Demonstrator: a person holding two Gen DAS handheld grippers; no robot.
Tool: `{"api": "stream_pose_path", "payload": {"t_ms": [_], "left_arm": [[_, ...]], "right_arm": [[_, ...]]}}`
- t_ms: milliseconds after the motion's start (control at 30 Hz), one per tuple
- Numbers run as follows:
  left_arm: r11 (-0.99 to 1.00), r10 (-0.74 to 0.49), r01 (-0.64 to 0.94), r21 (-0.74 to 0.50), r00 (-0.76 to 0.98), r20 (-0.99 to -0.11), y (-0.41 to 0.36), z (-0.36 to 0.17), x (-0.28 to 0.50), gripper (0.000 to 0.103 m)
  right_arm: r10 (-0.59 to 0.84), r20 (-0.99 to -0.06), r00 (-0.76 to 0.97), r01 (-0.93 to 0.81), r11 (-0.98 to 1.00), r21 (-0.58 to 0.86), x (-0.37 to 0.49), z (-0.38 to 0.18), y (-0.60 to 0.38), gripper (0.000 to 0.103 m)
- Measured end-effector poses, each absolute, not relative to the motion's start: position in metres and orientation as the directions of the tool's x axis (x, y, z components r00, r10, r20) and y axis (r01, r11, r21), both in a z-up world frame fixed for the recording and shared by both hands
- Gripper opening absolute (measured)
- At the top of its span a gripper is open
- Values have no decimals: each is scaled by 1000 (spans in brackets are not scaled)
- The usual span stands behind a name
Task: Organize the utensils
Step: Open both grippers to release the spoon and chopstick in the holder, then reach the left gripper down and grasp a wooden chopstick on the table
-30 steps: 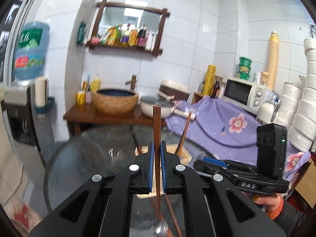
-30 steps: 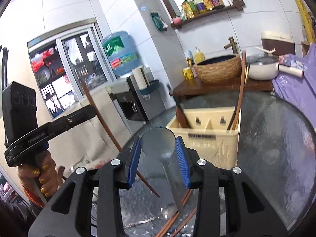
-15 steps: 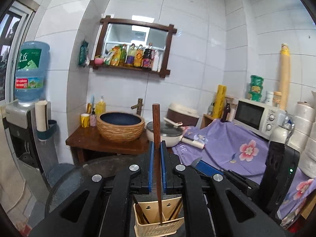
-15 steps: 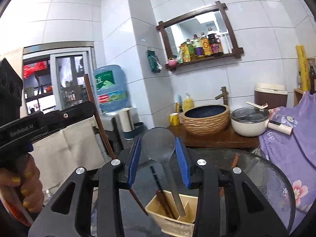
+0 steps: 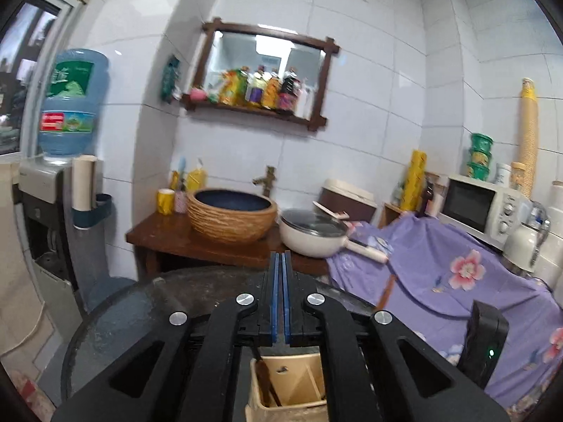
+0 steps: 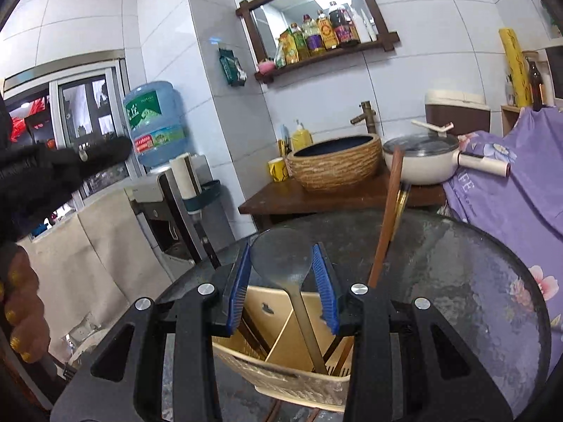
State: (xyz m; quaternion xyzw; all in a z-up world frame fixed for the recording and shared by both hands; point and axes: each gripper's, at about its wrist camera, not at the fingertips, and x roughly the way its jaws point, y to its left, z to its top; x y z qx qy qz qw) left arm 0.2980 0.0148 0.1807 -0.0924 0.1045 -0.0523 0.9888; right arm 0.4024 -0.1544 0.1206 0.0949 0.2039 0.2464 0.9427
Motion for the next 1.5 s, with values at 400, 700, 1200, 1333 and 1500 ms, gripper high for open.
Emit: {"api": "stream_pose_path", "payload": {"t_ms": [400, 700, 1200, 1333, 1500], "left_arm": [[946, -178, 102, -307, 956, -232, 2, 86, 263, 24], [921, -341, 277, -273, 913, -225, -15, 76, 210, 58], [900, -437, 414, -139, 842, -318, 2, 45, 172, 69], [868, -482, 492, -61, 807, -340, -5, 38, 148, 69], [735, -596, 677, 37, 670, -443, -33, 12, 109, 50]], "right_arm": [[382, -157, 911, -359, 920, 156, 330, 88, -166, 97], [357, -144, 923, -313, 914, 257, 276, 67, -214, 97], [497, -226, 838, -392, 836, 383, 224, 40, -248, 97], [475, -259, 841, -390, 864, 317, 211, 35, -242, 97], [465, -272, 842, -365, 864, 348, 205, 28, -248, 97]]}}
